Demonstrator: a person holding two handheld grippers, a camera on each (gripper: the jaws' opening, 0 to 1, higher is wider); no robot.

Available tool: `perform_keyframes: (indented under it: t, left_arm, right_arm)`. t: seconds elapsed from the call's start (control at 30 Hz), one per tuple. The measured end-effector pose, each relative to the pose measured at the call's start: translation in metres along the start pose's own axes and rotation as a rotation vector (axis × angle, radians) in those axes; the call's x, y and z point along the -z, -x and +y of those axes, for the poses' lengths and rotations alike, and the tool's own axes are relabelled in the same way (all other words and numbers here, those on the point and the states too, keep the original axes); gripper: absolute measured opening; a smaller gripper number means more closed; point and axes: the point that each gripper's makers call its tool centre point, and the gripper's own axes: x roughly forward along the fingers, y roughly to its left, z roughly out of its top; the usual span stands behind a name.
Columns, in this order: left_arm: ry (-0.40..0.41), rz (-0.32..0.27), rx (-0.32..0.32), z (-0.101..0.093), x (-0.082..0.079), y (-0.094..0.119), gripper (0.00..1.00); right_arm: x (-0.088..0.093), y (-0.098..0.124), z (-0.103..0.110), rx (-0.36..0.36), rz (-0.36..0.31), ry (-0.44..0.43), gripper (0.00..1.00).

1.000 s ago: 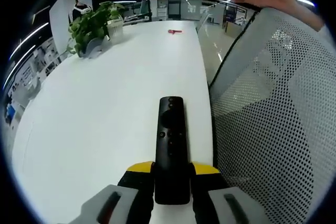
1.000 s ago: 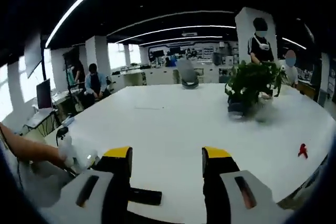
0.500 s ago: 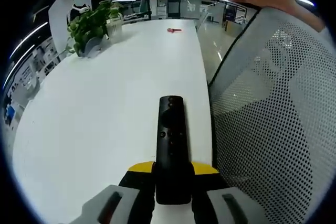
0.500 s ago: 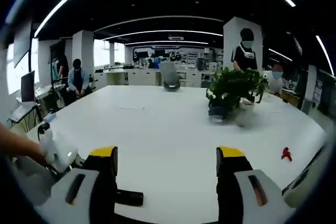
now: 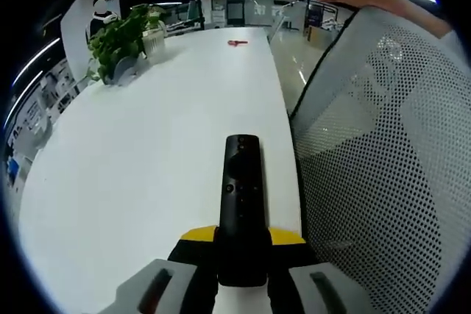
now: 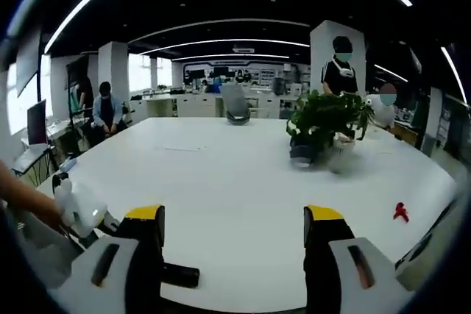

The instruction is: Press the specified remote control buttons in sequence, fully releasing each button before pressing the next.

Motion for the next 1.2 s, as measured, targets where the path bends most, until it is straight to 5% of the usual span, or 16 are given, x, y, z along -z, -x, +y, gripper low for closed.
perform_keyframes:
  t: [0.43, 1.2]
  left_arm:
    - [-0.043, 0.041, 0.001, 0.022, 0.003, 0.006, 0.23]
    - [-0.097, 0.098, -0.096, 0.115, -0.007, 0.027, 0.23]
  right_arm:
    - [0.003, -0.001, -0.001, 0.004, 0.014, 0.007, 0.78]
    - [0.006, -0.002, -0.002, 0.01, 0.031, 0.016, 0.72]
